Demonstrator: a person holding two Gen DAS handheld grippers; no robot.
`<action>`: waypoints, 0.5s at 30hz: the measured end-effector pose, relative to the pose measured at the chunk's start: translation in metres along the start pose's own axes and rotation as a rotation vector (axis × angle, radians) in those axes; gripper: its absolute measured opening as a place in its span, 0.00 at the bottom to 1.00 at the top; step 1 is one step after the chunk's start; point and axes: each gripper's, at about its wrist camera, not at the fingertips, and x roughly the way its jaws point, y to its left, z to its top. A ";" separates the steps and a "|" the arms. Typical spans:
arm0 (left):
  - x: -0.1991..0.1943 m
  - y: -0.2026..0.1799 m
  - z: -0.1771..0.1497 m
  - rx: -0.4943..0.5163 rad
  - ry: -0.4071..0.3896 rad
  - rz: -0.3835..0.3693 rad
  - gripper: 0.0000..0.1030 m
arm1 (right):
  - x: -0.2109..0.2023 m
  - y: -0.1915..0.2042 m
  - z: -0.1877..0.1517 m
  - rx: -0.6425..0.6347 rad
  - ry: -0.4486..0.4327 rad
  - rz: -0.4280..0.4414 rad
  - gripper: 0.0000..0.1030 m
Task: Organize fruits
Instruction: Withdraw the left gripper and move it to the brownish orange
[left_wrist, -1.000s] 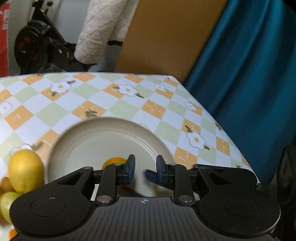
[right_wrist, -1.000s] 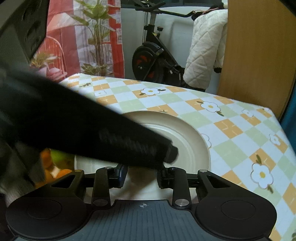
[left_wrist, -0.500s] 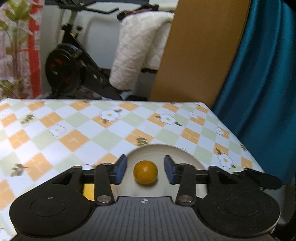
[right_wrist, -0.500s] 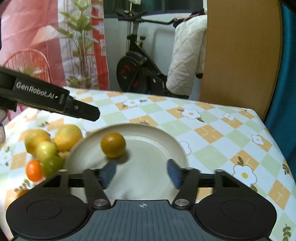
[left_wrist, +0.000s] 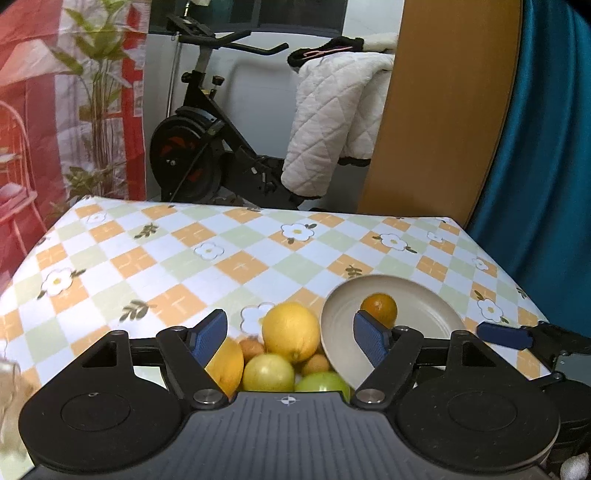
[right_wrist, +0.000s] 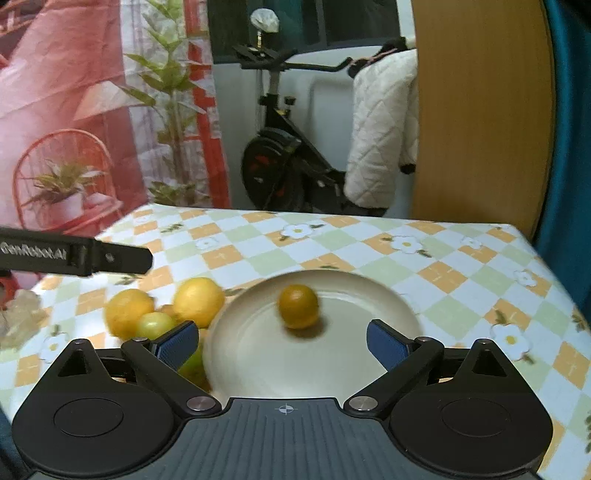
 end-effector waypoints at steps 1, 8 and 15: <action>-0.003 0.001 -0.003 -0.007 -0.001 -0.001 0.75 | -0.001 0.004 -0.002 -0.007 0.010 0.003 0.94; -0.019 -0.001 -0.026 -0.023 0.006 -0.004 0.75 | -0.012 0.025 -0.017 -0.073 0.032 -0.007 0.87; -0.027 0.005 -0.051 -0.036 0.039 -0.008 0.74 | -0.014 0.030 -0.032 -0.053 0.063 0.008 0.79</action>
